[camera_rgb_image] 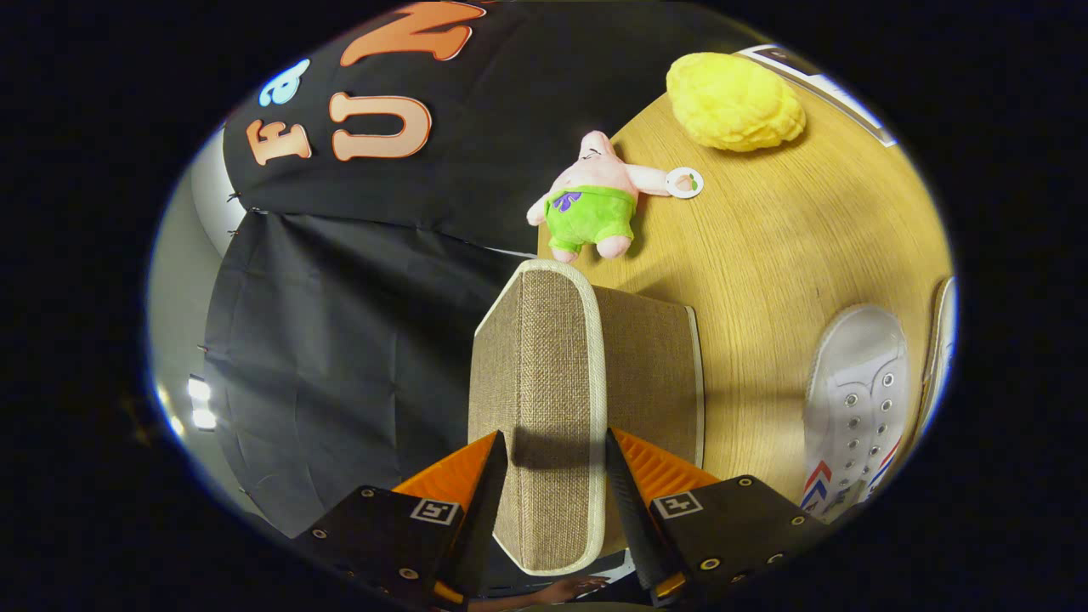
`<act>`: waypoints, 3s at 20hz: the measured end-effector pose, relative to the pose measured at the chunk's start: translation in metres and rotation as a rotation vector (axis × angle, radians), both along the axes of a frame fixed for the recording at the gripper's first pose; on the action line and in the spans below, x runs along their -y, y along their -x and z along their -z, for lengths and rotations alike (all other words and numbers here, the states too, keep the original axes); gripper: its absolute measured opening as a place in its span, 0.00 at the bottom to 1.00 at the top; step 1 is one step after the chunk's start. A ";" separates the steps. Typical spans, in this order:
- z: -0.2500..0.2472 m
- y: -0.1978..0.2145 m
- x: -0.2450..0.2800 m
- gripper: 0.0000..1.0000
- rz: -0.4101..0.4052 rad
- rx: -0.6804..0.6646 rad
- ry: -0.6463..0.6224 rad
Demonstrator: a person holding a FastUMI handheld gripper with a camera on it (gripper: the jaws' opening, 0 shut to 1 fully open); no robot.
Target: Open the storage box then place both shoes into the box .Put the left shoe in first, then the right shoe, with the right side of both shoes facing outward in a uniform manner.
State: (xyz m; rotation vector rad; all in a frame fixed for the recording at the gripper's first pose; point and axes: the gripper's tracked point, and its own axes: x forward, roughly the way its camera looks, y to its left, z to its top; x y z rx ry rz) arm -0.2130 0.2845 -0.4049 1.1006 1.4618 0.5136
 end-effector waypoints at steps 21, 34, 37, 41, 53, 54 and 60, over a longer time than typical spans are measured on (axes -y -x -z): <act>-0.085 -0.035 -0.040 0.02 -0.014 0.089 -0.109; -0.164 -0.048 -0.191 0.09 -0.210 0.277 -0.116; -0.157 -0.029 -0.227 0.20 -0.281 0.239 -0.120; -0.148 -0.016 -0.231 0.87 -0.315 0.270 -0.107; -0.079 -0.056 -0.041 0.96 -0.193 0.334 0.277; -0.071 -0.051 -0.025 0.96 -0.195 0.323 0.310; -0.022 -0.006 0.085 0.96 -0.222 0.292 0.536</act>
